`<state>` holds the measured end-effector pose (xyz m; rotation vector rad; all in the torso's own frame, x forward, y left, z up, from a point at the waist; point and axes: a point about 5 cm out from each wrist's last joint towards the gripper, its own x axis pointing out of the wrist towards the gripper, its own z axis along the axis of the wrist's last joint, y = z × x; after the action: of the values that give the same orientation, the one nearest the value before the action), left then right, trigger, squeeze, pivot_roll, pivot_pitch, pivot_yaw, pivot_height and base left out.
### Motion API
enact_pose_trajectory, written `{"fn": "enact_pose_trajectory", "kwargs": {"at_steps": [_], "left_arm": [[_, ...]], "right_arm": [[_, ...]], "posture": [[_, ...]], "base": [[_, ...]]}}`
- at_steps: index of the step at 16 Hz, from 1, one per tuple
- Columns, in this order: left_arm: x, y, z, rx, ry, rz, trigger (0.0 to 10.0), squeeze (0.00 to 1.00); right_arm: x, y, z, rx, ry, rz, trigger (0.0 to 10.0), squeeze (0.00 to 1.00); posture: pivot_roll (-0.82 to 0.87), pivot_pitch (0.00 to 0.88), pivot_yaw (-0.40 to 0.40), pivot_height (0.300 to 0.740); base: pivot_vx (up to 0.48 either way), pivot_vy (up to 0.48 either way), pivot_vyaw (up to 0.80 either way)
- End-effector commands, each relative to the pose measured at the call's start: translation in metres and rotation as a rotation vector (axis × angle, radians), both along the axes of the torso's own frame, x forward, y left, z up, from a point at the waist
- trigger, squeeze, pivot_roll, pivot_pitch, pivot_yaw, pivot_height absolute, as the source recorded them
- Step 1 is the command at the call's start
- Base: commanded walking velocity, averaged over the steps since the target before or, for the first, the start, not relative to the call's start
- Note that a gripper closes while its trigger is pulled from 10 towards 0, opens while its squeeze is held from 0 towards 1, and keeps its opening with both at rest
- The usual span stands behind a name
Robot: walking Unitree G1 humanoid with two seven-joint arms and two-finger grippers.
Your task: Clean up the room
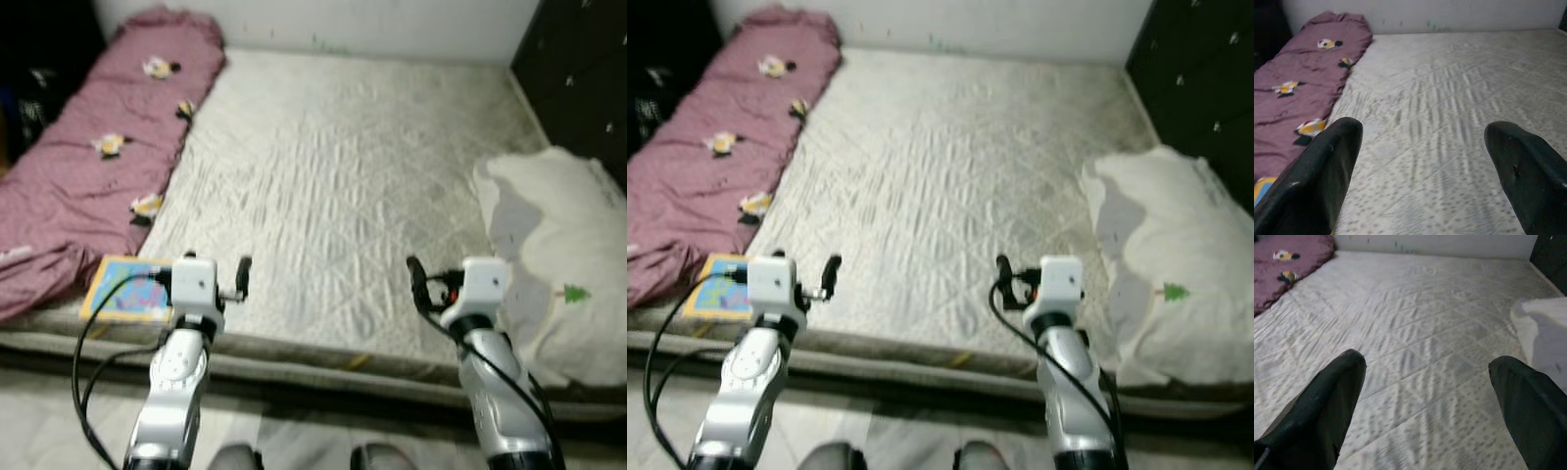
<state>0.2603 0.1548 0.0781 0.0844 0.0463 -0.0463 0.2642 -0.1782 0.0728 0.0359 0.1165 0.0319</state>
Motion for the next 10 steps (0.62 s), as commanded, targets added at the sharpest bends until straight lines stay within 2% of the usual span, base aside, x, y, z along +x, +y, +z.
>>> {"fn": "enact_pose_trajectory", "kwargs": {"at_steps": [1, 10], "left_arm": [[-0.0013, 0.0065, -0.0017, 0.013, 0.009, 0.013, 10.0, 0.0], [-0.0015, 0.0038, -0.0027, 0.01, 0.018, 0.002, 10.0, 0.0]], "right_arm": [[0.0028, 0.0043, 0.0031, 0.007, -0.012, 0.011, 10.0, 0.0], [0.001, 0.0035, 0.0005, 0.012, 0.0, 0.002, 10.0, 0.0]], "posture": [[-0.01, 0.08, -0.006, 0.74], [-0.02, 0.087, -0.001, 0.74]], "base": [[0.0, 0.48, 0.0], [0.0, 0.48, 0.0]]}}
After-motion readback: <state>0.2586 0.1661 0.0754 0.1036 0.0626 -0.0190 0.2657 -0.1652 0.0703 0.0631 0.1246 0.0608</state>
